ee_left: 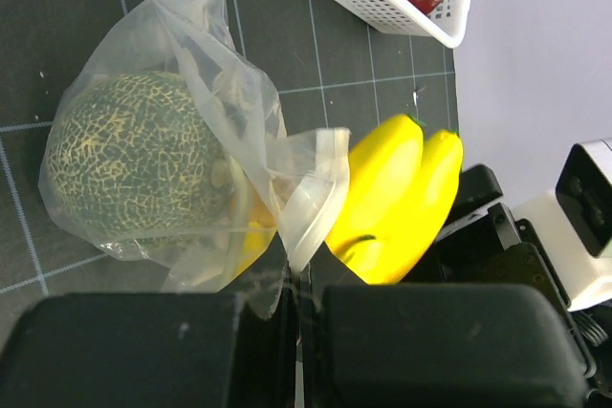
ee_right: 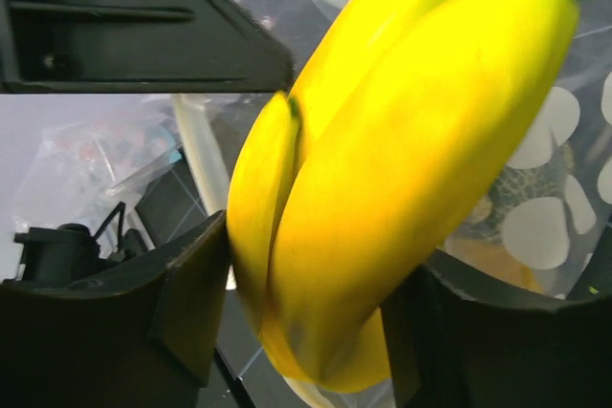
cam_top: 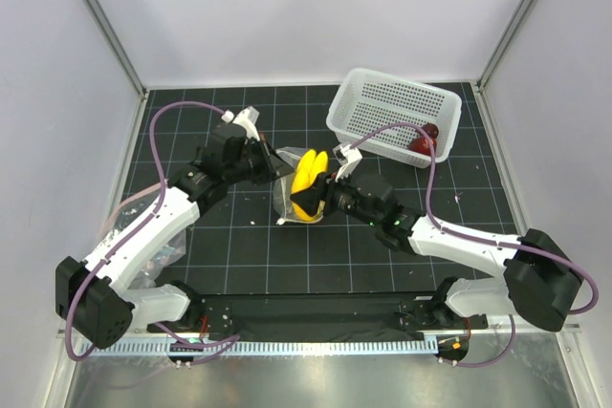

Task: Place the food in the zip-top bag and seal the zipper
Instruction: Place the fake fruit in the zipper food storage bag.

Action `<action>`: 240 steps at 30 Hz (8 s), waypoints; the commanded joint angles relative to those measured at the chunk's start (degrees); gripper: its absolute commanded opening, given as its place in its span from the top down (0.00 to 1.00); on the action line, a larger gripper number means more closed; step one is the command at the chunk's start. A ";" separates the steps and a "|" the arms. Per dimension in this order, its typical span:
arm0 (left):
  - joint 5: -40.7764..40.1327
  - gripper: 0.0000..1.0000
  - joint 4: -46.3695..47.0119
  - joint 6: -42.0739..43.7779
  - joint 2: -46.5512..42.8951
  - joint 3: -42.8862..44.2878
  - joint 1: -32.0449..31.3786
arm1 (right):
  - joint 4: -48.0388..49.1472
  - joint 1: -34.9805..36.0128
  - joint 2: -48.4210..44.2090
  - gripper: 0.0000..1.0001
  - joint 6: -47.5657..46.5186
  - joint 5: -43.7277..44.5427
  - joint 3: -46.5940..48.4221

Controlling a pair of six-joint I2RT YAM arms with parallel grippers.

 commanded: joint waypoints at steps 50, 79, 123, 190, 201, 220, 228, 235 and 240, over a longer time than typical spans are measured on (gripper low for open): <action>2.94 1.00 -5.38 7.18 1.08 10.26 -5.69 | -35.22 1.24 1.23 0.91 -15.27 8.01 22.33; 8.92 1.00 -3.46 6.22 1.79 8.15 -5.88 | -41.37 -9.40 -0.17 0.29 -7.01 2.30 23.56; 9.98 1.00 1.29 1.91 -1.29 1.82 0.46 | -37.52 13.37 6.15 0.25 -24.93 27.26 21.37; 22.81 1.00 8.15 0.42 -0.24 2.53 -2.80 | -23.18 -4.39 -1.68 0.23 -15.88 -10.70 11.61; 23.25 1.00 9.90 3.49 2.48 2.09 -2.71 | -32.66 -4.65 0.44 0.93 -12.72 -21.50 19.24; 20.44 1.00 8.94 8.41 2.84 2.70 -2.80 | -33.48 -17.91 2.46 0.98 -2.09 -43.05 18.56; 16.84 1.00 6.30 11.05 3.81 3.76 -2.80 | -34.17 -18.80 1.58 0.98 -1.30 -46.12 18.38; 14.90 1.00 6.39 12.28 3.45 3.49 -2.88 | -33.92 -18.36 5.01 0.99 1.51 -47.35 18.64; 14.55 1.00 6.48 12.46 4.86 3.93 -3.15 | -26.99 -17.92 4.31 0.99 9.49 -49.73 16.89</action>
